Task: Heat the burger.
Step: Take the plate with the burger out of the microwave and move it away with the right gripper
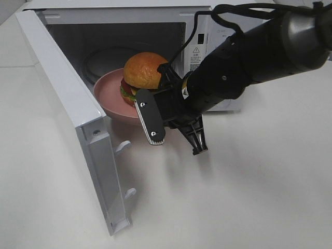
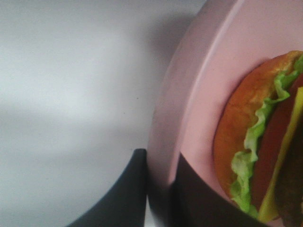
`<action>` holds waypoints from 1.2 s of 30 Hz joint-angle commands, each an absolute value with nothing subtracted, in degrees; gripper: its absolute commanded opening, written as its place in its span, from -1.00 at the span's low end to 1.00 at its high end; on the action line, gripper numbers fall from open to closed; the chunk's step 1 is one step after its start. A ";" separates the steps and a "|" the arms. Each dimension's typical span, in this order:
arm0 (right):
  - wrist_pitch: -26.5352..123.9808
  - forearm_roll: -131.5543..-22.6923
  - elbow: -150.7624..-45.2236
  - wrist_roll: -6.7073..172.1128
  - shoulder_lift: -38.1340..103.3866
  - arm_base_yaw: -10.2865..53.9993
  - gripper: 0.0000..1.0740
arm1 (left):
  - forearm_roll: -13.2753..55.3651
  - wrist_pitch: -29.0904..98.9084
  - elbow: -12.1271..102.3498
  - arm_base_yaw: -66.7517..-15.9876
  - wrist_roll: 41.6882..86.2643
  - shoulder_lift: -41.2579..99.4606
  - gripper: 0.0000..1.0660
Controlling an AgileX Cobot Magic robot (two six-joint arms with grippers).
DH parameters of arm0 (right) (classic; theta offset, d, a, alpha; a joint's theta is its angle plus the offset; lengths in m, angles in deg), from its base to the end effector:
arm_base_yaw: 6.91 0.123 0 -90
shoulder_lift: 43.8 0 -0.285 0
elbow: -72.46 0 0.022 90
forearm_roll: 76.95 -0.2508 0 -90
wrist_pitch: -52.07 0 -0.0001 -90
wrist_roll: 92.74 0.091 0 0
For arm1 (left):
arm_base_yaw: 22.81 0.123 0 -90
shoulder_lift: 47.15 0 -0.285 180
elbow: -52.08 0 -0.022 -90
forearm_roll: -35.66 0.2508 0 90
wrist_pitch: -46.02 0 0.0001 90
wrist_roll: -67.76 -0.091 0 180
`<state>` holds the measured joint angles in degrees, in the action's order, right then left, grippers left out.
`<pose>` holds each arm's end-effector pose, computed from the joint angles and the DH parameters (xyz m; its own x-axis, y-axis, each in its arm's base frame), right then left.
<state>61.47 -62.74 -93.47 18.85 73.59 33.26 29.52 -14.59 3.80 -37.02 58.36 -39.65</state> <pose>0.3014 0.2496 0.1562 0.5420 -0.8387 -0.0529 -0.6674 -0.3913 -0.6336 -0.0082 -0.0067 0.2793 -0.3899 0.2128 -0.8959 0.3710 0.9268 0.0587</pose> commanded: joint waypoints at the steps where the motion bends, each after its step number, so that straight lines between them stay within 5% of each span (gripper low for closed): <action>1: 59.01 -61.94 -90.66 17.64 69.07 32.74 -1.00 | 29.58 -13.74 3.69 -36.84 58.93 -40.80 -0.99; 36: 56.83 -59.53 -65.91 18.73 48.84 32.74 -1.00 | 29.58 -13.74 3.69 -36.84 58.93 -40.80 -0.99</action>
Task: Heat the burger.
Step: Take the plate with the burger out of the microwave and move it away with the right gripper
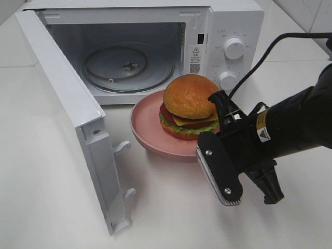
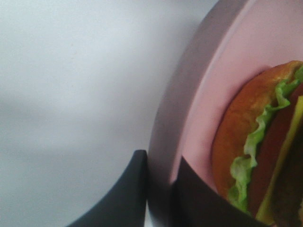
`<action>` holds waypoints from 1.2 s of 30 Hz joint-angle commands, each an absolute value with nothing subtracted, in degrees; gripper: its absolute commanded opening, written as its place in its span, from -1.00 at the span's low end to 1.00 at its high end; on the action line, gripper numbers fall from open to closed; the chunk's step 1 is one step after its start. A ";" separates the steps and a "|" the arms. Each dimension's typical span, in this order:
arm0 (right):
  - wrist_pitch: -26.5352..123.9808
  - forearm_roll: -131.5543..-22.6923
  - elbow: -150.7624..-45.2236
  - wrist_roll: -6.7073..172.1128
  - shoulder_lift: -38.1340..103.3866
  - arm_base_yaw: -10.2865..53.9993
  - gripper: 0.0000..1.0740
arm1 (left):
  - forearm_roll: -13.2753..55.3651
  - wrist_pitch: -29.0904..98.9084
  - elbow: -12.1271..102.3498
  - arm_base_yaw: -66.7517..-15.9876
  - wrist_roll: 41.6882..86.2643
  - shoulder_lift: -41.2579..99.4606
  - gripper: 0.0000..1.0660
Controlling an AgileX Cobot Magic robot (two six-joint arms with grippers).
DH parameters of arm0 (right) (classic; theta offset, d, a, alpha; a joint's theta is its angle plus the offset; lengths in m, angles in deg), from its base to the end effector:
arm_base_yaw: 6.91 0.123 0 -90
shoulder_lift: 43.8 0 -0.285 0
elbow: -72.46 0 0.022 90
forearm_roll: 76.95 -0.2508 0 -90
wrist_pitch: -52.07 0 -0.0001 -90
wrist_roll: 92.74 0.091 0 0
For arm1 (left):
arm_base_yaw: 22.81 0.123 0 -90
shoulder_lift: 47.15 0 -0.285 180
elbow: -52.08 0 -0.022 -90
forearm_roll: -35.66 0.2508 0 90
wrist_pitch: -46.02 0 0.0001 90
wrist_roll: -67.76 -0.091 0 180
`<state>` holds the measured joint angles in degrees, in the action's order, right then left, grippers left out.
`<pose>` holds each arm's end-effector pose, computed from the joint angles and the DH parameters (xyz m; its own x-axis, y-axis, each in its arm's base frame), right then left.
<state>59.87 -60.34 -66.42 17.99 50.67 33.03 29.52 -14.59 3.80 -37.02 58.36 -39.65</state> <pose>0.2078 0.1693 0.1706 0.5763 -0.8171 -0.0138 -0.6576 -0.4537 -0.6015 -0.0082 -0.0067 0.2793 -0.3899 0.2128 -0.8959 0.3710 0.9268 0.0587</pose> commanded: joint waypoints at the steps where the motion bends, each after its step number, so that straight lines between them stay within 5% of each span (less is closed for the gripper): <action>1: 56.83 -59.53 -64.19 19.53 47.70 32.74 -1.00 | 29.58 -13.74 3.69 -36.84 58.93 -40.80 -0.99; 15: 56.83 -58.90 -55.08 26.47 41.22 28.90 -1.00 | 29.58 -13.74 3.69 -36.84 58.93 -40.80 -0.99; 36: 56.60 -58.62 -54.33 27.78 42.48 -1.69 -1.00 | 29.58 -13.74 3.69 -36.84 58.93 -40.86 -0.99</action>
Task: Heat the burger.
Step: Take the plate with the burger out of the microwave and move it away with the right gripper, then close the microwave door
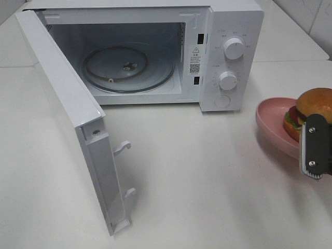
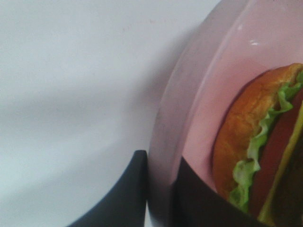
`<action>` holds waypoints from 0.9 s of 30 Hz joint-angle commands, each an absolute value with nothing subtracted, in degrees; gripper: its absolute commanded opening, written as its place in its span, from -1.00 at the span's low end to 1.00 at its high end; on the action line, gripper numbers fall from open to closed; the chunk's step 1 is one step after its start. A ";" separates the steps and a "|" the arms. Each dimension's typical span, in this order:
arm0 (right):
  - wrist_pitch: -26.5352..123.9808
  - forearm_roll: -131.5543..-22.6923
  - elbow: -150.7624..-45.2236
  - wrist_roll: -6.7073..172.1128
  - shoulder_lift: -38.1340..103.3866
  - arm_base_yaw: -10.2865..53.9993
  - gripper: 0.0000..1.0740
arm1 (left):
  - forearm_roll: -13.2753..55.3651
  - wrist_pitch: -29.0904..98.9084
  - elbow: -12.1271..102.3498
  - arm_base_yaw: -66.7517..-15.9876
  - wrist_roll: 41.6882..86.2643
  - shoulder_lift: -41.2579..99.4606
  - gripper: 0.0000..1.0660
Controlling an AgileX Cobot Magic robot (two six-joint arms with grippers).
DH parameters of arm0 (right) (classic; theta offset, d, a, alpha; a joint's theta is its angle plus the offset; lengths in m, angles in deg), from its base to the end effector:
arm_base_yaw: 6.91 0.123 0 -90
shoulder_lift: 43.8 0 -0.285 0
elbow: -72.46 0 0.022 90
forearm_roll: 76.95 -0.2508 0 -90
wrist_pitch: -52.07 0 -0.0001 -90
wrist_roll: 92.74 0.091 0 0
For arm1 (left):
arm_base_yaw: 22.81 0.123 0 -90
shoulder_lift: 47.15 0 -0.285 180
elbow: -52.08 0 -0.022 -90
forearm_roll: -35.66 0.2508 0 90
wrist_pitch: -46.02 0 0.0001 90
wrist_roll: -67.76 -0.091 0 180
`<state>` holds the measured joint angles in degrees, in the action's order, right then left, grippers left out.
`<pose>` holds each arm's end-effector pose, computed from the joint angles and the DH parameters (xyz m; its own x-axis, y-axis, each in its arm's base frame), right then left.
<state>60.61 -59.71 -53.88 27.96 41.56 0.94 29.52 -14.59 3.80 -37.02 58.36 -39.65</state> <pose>0.2058 0.0243 0.1557 -0.0867 -0.9920 -0.0919 -0.8356 0.1226 -0.5354 -0.0082 -0.0067 0.2793 -0.3899 0.2128 -0.8959 0.3710 0.9268 0.0587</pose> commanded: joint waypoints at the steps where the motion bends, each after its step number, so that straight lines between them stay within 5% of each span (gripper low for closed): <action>1: 55.40 -58.62 -54.33 27.78 43.86 -2.21 -1.00 | 29.58 -13.74 3.69 -36.84 58.93 -40.86 -0.99; 12: 52.99 -58.67 -54.33 28.47 51.53 -2.21 -0.97 | 29.58 -13.74 3.69 -36.84 58.93 -40.86 -0.99; 17: 51.67 -58.73 -54.33 31.57 52.85 -2.21 -0.73 | 29.58 -13.74 3.69 -36.84 58.93 -40.86 -0.99; 22: 51.73 -59.13 -54.33 36.21 52.68 -2.09 -0.12 | 29.58 -13.74 3.69 -36.84 58.93 -40.86 -0.99; 27: 51.67 -59.13 -54.33 37.41 51.76 -2.09 0.03 | 29.58 -13.74 3.69 -36.84 58.93 -40.86 -0.99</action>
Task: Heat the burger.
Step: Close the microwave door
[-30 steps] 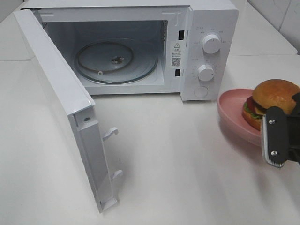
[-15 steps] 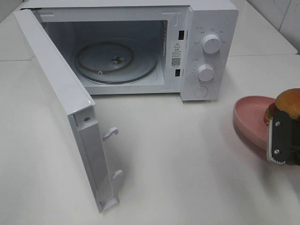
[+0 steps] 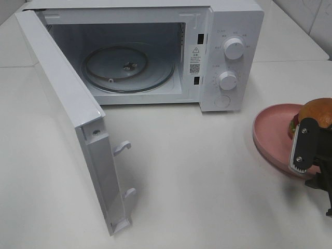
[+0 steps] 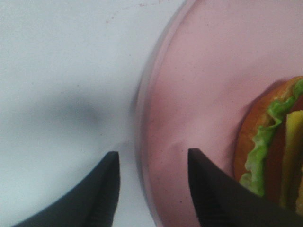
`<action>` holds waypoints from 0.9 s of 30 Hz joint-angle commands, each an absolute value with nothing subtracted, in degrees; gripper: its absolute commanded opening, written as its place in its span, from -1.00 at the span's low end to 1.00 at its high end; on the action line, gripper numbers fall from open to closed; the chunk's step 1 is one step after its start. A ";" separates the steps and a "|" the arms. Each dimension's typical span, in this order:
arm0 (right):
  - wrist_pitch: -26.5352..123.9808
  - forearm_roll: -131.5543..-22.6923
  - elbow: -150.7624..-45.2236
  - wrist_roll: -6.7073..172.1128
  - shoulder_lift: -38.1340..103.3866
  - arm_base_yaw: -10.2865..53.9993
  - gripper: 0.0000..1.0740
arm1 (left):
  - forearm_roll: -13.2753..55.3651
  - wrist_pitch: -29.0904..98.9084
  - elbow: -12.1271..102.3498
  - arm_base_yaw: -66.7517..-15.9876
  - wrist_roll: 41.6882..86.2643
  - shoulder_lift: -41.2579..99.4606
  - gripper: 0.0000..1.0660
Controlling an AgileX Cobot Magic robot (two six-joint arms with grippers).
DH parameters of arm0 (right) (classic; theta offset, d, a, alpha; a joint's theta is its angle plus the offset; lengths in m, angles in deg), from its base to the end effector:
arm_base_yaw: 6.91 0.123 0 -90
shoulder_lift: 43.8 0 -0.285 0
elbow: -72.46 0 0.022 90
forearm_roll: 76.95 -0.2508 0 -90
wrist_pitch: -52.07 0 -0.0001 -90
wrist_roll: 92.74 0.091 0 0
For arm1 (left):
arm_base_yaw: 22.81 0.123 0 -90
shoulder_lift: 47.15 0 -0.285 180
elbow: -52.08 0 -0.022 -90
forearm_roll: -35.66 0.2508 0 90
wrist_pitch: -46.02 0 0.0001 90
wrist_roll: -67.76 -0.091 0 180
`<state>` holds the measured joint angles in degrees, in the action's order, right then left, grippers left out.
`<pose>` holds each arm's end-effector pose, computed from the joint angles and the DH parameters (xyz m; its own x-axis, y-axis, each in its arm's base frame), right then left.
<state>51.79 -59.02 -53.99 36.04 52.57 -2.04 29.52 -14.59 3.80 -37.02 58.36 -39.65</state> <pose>0.2214 0.0190 0.1217 -0.2260 -0.9572 -0.1810 -0.8340 0.2862 -0.4717 -0.0082 -0.0067 0.2793 -0.3899 0.2128 -0.8959 0.3710 0.9268 0.0587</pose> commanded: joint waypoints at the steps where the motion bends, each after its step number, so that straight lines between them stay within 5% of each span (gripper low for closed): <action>1: 51.27 -59.13 -54.33 37.47 50.39 -2.09 0.04 | 29.58 -13.74 3.69 -36.84 58.93 -40.86 -0.99; 11: 51.33 -59.13 -54.33 49.79 39.56 -2.09 0.04 | 29.58 -13.74 3.69 -36.84 58.93 -40.86 -0.99; 27: 56.66 -59.13 -54.33 110.69 25.35 -2.09 0.04 | 29.58 -13.74 3.69 -36.84 58.93 -40.86 -0.99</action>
